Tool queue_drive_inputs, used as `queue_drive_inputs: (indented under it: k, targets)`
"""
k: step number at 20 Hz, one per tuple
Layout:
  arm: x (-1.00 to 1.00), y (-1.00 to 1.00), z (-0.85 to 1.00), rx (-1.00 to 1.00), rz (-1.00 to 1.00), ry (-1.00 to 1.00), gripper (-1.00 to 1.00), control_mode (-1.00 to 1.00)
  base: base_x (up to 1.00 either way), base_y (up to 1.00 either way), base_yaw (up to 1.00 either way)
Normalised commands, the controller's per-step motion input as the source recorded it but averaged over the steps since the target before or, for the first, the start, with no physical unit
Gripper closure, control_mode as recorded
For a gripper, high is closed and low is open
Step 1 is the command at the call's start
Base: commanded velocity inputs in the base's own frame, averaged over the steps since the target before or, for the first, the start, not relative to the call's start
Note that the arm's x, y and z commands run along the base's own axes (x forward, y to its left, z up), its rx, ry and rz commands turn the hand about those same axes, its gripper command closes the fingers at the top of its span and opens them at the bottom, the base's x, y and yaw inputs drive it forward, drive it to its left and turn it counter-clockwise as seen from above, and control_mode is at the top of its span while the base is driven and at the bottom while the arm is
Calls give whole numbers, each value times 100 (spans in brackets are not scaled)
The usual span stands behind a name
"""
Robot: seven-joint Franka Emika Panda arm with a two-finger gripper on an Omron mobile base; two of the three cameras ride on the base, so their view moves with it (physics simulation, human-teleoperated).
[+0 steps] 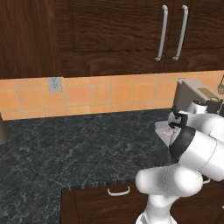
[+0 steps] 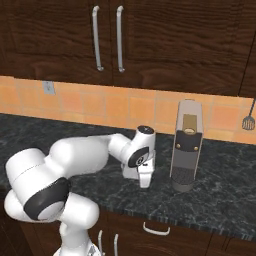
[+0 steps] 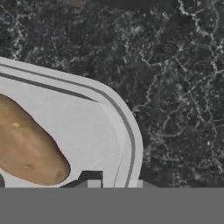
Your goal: Take the meat container that has the chicken drumstick and place it on the second highest rack of the freezer. Then take the vegetable container that has the garlic and sweet potato and place it on the highest rack of the freezer.
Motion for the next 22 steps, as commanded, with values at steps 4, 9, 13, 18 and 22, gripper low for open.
queue_drive_inputs:
  k: [4, 9, 13, 18, 22]
  targets:
    - [-38, 42, 86, -1, 0, -20, 100, -100, 0, 0, 0]
    - [-50, 73, 72, -10, -1, -20, 100, -100, 0, 0, 0]
    - [-32, 100, 17, -10, -6, 3, 100, -100, 0, 0, 0]
    - [-25, 61, 55, 1, -22, 10, 100, -100, 0, 0, 0]
    - [-60, 37, 42, 4, -36, -6, 100, -100, 0, 0, 0]
